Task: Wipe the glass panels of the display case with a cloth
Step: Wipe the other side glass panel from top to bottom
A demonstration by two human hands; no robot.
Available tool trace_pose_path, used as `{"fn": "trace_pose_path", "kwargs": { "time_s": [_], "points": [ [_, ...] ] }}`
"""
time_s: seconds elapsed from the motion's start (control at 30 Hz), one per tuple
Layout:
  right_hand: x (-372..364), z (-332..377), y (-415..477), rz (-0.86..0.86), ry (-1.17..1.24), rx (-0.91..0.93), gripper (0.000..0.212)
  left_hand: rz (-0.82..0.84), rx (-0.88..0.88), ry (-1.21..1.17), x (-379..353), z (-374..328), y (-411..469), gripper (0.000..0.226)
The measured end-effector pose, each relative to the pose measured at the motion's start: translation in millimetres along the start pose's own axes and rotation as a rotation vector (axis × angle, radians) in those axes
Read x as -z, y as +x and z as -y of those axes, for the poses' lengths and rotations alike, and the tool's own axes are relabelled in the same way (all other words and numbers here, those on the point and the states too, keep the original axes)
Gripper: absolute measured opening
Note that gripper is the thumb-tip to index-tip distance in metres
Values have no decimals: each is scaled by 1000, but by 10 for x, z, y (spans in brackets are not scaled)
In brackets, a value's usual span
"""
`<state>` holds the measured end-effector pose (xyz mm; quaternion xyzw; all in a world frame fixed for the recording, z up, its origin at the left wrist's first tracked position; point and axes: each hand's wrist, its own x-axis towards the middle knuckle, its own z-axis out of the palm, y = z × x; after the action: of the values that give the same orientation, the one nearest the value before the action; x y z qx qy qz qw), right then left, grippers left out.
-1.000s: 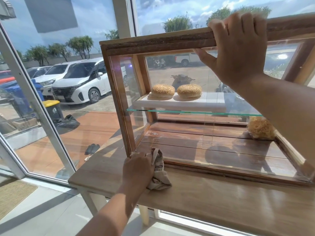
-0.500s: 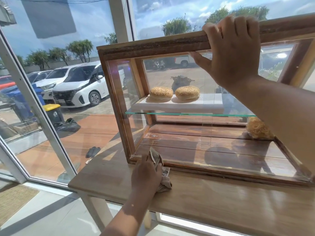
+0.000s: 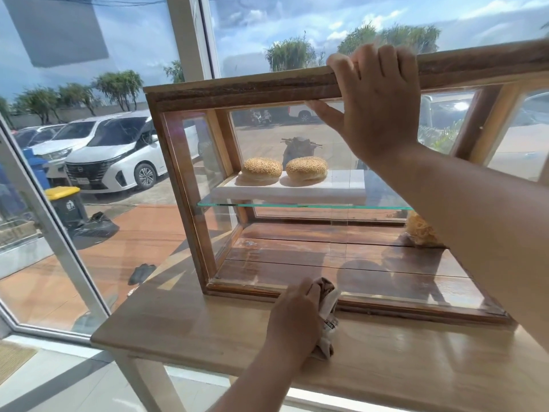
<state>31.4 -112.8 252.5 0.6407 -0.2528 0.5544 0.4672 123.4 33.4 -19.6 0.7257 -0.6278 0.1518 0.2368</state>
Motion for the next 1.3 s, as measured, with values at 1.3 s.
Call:
{"fn": "trace_pose_path", "kwargs": {
  "time_s": [1.3],
  "points": [
    [15, 2, 0, -2, 4, -8, 56, -711, -306, 22, 1804, 393, 1367, 24]
  ]
}}
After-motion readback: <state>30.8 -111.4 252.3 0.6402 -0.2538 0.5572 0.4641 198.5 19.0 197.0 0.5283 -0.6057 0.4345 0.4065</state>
